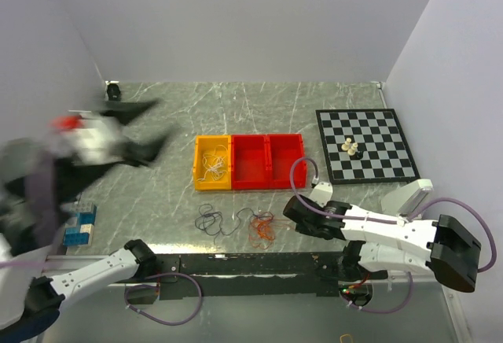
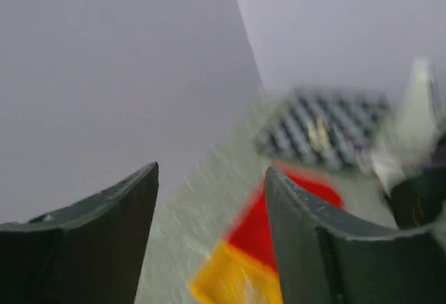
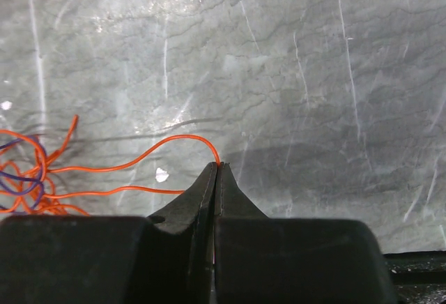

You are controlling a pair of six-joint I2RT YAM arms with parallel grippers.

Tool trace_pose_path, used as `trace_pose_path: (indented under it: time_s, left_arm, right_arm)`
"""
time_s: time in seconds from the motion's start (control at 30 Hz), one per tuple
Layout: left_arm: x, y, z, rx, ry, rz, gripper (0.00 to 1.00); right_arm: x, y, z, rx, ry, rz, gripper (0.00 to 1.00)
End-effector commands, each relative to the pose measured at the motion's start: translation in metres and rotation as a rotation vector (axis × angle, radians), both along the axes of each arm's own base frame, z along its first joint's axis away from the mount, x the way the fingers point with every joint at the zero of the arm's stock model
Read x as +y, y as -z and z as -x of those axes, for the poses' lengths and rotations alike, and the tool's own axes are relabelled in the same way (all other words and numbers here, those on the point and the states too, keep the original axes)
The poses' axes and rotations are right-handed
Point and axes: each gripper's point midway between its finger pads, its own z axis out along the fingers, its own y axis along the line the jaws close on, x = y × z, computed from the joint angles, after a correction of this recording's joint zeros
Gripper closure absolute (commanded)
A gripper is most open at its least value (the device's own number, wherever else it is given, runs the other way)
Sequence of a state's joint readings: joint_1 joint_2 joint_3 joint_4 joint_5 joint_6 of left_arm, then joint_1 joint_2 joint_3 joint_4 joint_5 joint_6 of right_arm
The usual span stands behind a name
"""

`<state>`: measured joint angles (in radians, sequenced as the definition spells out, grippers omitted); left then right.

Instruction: Untangle the cables

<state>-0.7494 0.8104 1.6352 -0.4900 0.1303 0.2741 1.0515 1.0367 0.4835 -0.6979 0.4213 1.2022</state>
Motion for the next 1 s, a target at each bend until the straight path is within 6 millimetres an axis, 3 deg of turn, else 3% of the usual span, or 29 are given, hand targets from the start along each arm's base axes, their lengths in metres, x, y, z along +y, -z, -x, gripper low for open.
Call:
trace_pose_path:
  time_s: [0.0,0.07,0.2,0.3,0.47,0.67,0.8,0.97]
  left_arm:
    - [-0.055,0.194,-0.008,0.34,0.226,-0.487,0.27]
    - [-0.059,0.253,-0.001,0.416,0.304,-0.626,0.13]
    - [-0.059,0.336,0.005,0.492,0.416,-0.846,0.02]
    - [-0.06,0.385,0.007,0.562,0.453,-0.965,0.01]
    - [-0.052,0.46,0.012,0.608,0.449,-1.146,0.11]
    - [-0.047,0.497,-0.005,0.596,0.361,-1.196,0.19]
    - [-0.049,0.506,-0.018,0.59,0.275,-1.163,0.35]
    - [-0.043,0.521,0.002,0.652,0.36,-1.194,0.37]
  right_arm:
    - [-0.001,-0.004,0.0,-0.021,0.021,-0.029,1.0]
    - [0.001,-0.006,0.0,-0.026,0.018,-0.043,1.0]
    - [0.006,-0.011,-0.001,-0.038,0.004,-0.066,1.0]
    - [0.008,-0.015,-0.002,-0.048,0.0,-0.076,1.0]
    - [0.012,-0.021,-0.003,-0.063,0.005,-0.1,1.0]
    - [0.008,-0.026,-0.001,-0.078,0.007,-0.125,1.0]
    - [0.01,-0.031,-0.001,-0.087,0.001,-0.154,1.0]
    - [0.011,-0.034,-0.002,-0.095,-0.001,-0.159,1.0]
